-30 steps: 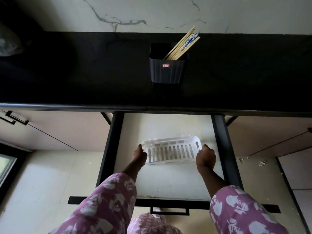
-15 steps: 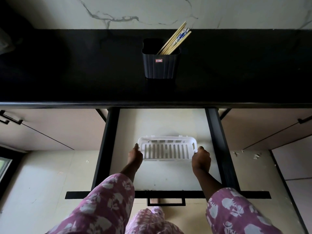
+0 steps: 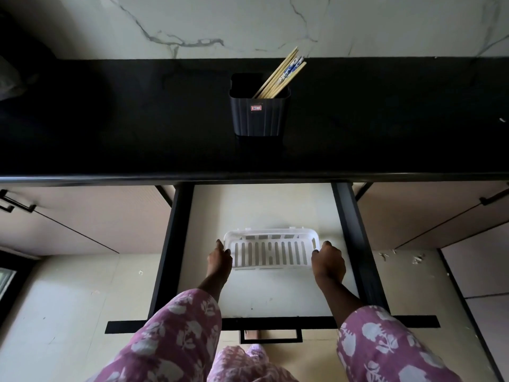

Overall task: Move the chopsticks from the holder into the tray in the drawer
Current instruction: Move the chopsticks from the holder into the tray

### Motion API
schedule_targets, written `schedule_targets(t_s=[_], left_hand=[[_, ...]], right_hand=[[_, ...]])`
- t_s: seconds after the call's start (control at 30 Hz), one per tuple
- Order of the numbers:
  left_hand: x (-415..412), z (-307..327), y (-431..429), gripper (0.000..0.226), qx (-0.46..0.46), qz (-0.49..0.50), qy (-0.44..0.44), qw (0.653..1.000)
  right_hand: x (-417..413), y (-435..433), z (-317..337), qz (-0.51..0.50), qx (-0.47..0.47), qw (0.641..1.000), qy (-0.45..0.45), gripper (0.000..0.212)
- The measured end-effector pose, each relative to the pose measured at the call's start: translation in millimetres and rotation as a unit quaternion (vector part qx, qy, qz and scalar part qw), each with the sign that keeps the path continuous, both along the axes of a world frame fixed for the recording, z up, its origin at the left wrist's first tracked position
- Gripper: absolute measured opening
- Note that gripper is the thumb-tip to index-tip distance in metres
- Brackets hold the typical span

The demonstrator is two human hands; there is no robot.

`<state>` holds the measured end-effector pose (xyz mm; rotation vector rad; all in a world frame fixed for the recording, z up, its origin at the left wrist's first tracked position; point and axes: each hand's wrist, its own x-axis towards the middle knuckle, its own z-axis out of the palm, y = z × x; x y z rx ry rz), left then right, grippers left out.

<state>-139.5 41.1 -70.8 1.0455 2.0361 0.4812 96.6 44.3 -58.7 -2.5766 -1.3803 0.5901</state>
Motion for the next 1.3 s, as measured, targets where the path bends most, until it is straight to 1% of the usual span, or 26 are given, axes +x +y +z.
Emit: schedule_targets(t_s=[0.07,0.13,0.2,0.27,0.33,0.37,0.4,0.47,0.5,0.57,0.6,0.7,0.73,0.83,0.9,1.03,1.1,1.2,1.23,1.3], left_hand=[[-3,16,11,0.046,0.032,0.031,0.022,0.999],[-5,41,29,0.051,0.114,0.065,0.039,0.991],[-7,72,55,0.055,0.205,0.078,0.051,0.974],[-8,102,87,0.051,0.272,0.056,0.055,0.959],[-9,126,120,0.042,0.305,-0.001,0.082,0.949],[-10,134,135,0.044,0.300,-0.033,0.102,0.948],[-12,139,148,0.054,0.279,-0.066,0.124,0.950],[-19,141,169,0.077,0.200,-0.130,0.175,0.955],[-23,139,177,0.085,0.155,-0.157,0.200,0.955],[-33,129,185,0.090,0.084,-0.203,0.243,0.945],[-38,124,188,0.089,0.073,-0.211,0.263,0.938],[-52,109,190,0.082,0.096,-0.190,0.291,0.933],[-56,105,191,0.078,0.099,-0.199,0.296,0.929],[-61,94,188,0.069,0.090,-0.228,0.308,0.919],[-62,91,189,0.068,0.096,-0.227,0.310,0.918],[-63,91,190,0.073,0.084,-0.244,0.307,0.916],[-67,92,190,0.076,0.079,-0.262,0.300,0.914],[-78,93,187,0.082,0.082,-0.273,0.307,0.908],[-81,93,184,0.083,0.080,-0.263,0.317,0.908],[-82,91,178,0.085,0.070,-0.220,0.320,0.919]], right_hand=[[3,8,10,0.033,0.026,0.998,-0.045,0.023],[8,26,27,0.080,0.082,0.990,-0.081,0.024],[9,52,54,0.109,0.170,0.975,-0.092,0.020],[4,81,85,0.116,0.271,0.951,-0.094,0.012],[-4,108,116,0.110,0.340,0.931,-0.077,0.011],[-7,121,129,0.108,0.356,0.926,-0.063,0.011],[-9,134,140,0.108,0.364,0.924,-0.053,0.013],[-13,159,157,0.122,0.361,0.924,-0.039,0.020],[-16,172,164,0.125,0.360,0.924,-0.026,0.022],[-24,196,177,0.110,0.354,0.928,0.021,0.024],[-28,208,183,0.091,0.348,0.932,0.049,0.024],[-37,244,197,0.016,0.330,0.936,0.122,0.027],[-40,255,201,-0.003,0.324,0.936,0.138,0.028],[-45,285,208,-0.015,0.309,0.934,0.178,0.033],[-48,302,207,-0.020,0.301,0.930,0.210,0.040],[-55,325,205,-0.063,0.277,0.913,0.291,0.048],[-59,331,205,-0.062,0.269,0.913,0.300,0.046],[-62,332,202,-0.069,0.265,0.905,0.325,0.035],[-62,332,201,-0.073,0.260,0.905,0.330,0.032],[-62,332,199,-0.084,0.255,0.901,0.340,0.028]])
